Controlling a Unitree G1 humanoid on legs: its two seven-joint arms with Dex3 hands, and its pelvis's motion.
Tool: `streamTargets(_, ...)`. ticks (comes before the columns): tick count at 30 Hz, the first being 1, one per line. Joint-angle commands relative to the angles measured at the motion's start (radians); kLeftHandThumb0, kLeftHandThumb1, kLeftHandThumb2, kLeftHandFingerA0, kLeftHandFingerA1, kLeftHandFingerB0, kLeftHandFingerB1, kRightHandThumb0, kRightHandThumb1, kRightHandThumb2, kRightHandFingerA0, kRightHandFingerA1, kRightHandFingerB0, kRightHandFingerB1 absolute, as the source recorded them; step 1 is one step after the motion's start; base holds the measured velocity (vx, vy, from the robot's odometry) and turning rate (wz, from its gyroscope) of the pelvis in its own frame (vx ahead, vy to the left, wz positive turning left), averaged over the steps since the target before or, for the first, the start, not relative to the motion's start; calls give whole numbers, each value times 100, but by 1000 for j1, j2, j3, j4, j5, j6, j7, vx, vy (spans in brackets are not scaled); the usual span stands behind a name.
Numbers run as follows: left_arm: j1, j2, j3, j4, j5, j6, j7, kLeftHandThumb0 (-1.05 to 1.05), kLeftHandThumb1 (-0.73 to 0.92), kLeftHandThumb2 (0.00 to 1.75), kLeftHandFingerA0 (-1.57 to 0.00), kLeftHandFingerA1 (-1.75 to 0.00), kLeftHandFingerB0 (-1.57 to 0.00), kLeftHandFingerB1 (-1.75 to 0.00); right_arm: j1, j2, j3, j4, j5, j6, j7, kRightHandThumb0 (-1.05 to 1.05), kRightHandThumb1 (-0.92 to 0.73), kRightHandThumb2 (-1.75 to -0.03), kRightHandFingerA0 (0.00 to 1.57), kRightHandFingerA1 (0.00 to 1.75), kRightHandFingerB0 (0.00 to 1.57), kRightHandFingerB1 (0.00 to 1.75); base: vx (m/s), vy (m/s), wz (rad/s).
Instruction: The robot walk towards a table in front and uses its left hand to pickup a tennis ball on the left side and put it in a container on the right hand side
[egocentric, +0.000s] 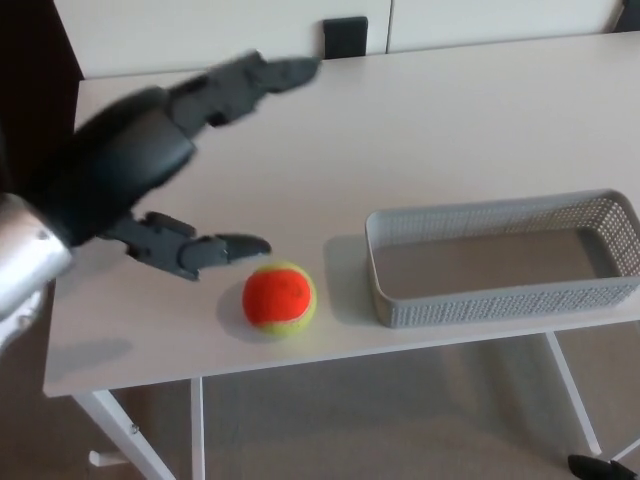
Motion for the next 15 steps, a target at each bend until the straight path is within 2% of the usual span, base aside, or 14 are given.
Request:
streamTargets(1,-95,33,-250,103,338,155,-127,-26,38,64,-3,-21,-4,-21,-5,-38,8,-27,-13,38,-1,-25,-63,-58,56,51,37,40,0,0,0)
streamTargets(14,-121,8,-412,199,534,179,-94,-31,38,64,-4,-23,-3,-19,-10,-40,24,-32,-25,53,-12,-25,-62,-58,58,50,38,40,0,0,0)
streamTargets(15,-125,5,-419,205,546,179,-92,-31,27,68,0,-30,0,-27,-9,-39,24,-34,-24,51,-12,-24,-62,-58,59,52,39,41,0,0,0)
